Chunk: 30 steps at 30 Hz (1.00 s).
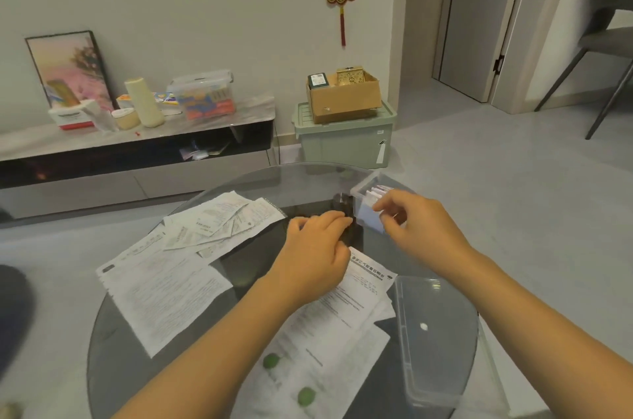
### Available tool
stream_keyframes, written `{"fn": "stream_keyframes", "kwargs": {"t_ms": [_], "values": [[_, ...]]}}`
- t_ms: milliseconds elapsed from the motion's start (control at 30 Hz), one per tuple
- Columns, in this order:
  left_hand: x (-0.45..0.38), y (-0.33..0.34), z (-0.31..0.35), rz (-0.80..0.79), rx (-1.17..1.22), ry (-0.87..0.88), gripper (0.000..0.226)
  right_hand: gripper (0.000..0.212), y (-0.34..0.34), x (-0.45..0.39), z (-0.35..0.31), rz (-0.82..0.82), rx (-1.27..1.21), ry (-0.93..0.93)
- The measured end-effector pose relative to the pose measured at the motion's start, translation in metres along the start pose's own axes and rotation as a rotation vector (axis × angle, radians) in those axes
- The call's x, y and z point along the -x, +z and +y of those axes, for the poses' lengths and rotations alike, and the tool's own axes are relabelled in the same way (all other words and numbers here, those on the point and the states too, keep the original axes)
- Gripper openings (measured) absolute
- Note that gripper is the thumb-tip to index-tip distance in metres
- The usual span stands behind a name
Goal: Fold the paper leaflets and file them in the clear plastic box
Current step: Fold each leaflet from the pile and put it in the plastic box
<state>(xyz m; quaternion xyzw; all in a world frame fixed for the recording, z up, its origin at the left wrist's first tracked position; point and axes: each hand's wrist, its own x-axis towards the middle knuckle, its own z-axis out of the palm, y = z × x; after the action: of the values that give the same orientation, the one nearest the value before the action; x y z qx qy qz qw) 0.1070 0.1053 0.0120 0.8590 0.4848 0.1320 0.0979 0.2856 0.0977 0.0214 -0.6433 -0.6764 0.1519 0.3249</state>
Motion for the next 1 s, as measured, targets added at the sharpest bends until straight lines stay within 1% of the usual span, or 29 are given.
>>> {"fn": "stream_keyframes", "kwargs": {"t_ms": [167, 233, 300, 367, 433, 500, 567, 633, 700, 767, 833, 933, 1000], "values": [[0.055, -0.001, -0.004, -0.044, -0.002, -0.086, 0.044, 0.019, 0.012, 0.031, -0.012, -0.242, 0.03, -0.037], [0.068, 0.002, -0.009, -0.065, 0.025, -0.108, 0.042, 0.021, 0.018, 0.039, -0.015, -0.309, 0.081, -0.049], [0.079, 0.007, -0.017, -0.156, 0.056, -0.138, 0.043, 0.025, 0.026, 0.049, -0.017, -0.379, 0.138, -0.063], [0.087, 0.011, -0.023, -0.292, 0.058, -0.156, 0.049, 0.026, 0.033, 0.058, -0.017, -0.432, 0.178, -0.079], [0.092, 0.013, -0.025, -0.396, -0.01, -0.119, 0.058, 0.027, 0.039, 0.065, -0.015, -0.467, 0.215, -0.105], [0.095, 0.016, -0.028, -0.441, -0.043, -0.089, 0.066, 0.029, 0.044, 0.071, -0.013, -0.504, 0.249, -0.133], [0.096, 0.017, -0.032, -0.435, -0.017, -0.093, 0.071, 0.033, 0.046, 0.075, -0.012, -0.535, 0.292, -0.164], [0.096, 0.018, -0.036, -0.408, 0.005, -0.089, 0.07, 0.042, 0.049, 0.08, -0.01, -0.553, 0.333, -0.185], [0.095, 0.02, -0.038, -0.355, 0.013, -0.08, 0.065, 0.052, 0.052, 0.084, -0.01, -0.556, 0.368, -0.208], [0.093, 0.022, -0.039, -0.295, -0.006, -0.06, 0.057, 0.056, 0.054, 0.088, -0.01, -0.547, 0.365, -0.22], [0.093, 0.021, -0.039, -0.267, 0.002, -0.049, 0.046, 0.05, 0.056, 0.089, -0.011, -0.533, 0.327, -0.231], [0.095, 0.017, -0.033, -0.247, 0.08, -0.049, 0.024, 0.028, 0.055, 0.087, -0.012, -0.542, 0.231, -0.222], [0.096, 0.016, -0.029, -0.185, 0.133, -0.048, 0.011, 0.015, 0.051, 0.085, -0.014, -0.573, 0.158, -0.198]]}}
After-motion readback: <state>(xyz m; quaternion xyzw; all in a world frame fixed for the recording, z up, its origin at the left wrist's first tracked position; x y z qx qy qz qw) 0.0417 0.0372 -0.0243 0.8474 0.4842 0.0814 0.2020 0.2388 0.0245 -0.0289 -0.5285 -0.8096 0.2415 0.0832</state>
